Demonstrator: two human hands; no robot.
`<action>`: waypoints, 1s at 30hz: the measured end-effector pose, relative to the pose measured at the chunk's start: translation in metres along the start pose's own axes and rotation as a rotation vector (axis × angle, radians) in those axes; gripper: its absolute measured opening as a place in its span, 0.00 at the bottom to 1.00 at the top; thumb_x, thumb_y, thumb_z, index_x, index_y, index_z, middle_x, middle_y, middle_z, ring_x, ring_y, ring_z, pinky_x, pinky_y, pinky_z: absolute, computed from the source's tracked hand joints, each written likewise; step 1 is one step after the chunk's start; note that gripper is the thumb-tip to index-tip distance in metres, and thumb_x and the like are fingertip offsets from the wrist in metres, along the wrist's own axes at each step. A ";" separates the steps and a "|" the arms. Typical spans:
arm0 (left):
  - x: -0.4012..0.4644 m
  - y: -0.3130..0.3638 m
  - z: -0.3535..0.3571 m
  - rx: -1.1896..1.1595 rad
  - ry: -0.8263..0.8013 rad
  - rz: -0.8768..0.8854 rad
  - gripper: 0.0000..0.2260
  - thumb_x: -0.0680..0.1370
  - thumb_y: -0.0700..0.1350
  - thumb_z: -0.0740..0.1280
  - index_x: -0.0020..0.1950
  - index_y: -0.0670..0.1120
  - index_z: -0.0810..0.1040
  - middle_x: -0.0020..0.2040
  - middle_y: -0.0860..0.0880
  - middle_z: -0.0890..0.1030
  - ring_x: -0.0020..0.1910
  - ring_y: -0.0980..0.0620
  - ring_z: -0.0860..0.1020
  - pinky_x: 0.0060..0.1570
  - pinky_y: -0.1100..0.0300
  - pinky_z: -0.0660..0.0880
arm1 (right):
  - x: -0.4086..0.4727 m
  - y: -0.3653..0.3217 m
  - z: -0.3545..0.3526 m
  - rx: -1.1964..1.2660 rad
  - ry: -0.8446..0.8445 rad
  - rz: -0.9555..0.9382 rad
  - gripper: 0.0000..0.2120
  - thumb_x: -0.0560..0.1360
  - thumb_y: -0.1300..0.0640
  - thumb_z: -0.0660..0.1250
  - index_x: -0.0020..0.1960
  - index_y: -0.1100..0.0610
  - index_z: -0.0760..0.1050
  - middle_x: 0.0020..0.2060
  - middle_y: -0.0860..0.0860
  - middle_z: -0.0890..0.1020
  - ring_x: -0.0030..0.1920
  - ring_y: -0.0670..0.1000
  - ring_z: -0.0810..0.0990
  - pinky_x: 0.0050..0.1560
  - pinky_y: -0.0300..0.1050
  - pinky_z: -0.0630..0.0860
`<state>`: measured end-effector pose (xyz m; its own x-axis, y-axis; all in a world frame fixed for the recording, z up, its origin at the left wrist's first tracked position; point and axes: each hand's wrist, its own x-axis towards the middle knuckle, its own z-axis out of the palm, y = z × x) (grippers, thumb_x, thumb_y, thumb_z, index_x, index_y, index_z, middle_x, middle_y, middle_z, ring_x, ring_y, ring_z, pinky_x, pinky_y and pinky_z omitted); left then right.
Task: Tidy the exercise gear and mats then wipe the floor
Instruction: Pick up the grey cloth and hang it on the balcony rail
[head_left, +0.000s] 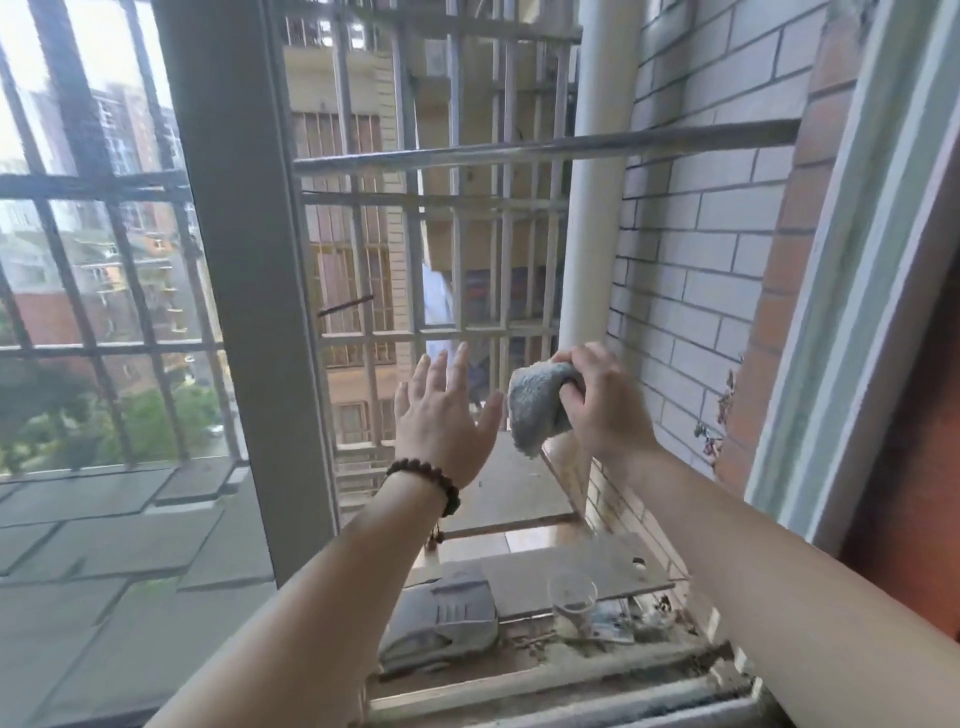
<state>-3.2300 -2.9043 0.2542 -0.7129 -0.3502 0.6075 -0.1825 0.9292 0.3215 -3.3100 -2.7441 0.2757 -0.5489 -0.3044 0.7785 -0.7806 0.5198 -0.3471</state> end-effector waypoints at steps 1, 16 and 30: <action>0.007 0.001 0.002 -0.007 0.010 0.006 0.31 0.79 0.63 0.50 0.79 0.51 0.49 0.79 0.49 0.55 0.78 0.49 0.51 0.76 0.46 0.49 | 0.007 0.002 -0.001 -0.010 0.007 -0.015 0.12 0.73 0.67 0.62 0.53 0.58 0.77 0.50 0.52 0.76 0.51 0.50 0.74 0.53 0.38 0.69; 0.063 0.046 0.009 -0.874 -0.085 -0.165 0.06 0.73 0.46 0.73 0.46 0.45 0.80 0.43 0.48 0.83 0.45 0.52 0.82 0.48 0.58 0.80 | 0.055 0.030 -0.025 0.186 0.096 -0.038 0.13 0.73 0.67 0.63 0.55 0.56 0.78 0.50 0.50 0.77 0.49 0.45 0.75 0.53 0.31 0.68; 0.113 0.067 -0.012 -0.798 -0.080 -0.181 0.06 0.74 0.47 0.73 0.45 0.44 0.81 0.40 0.51 0.80 0.39 0.57 0.78 0.35 0.68 0.76 | 0.072 0.054 -0.022 -0.004 -0.115 0.166 0.16 0.74 0.54 0.67 0.61 0.49 0.76 0.51 0.52 0.74 0.57 0.54 0.69 0.55 0.43 0.66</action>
<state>-3.3150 -2.8832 0.3532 -0.7700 -0.4490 0.4533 0.2159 0.4852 0.8473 -3.3851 -2.7201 0.3246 -0.7007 -0.3031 0.6459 -0.6755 0.5732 -0.4638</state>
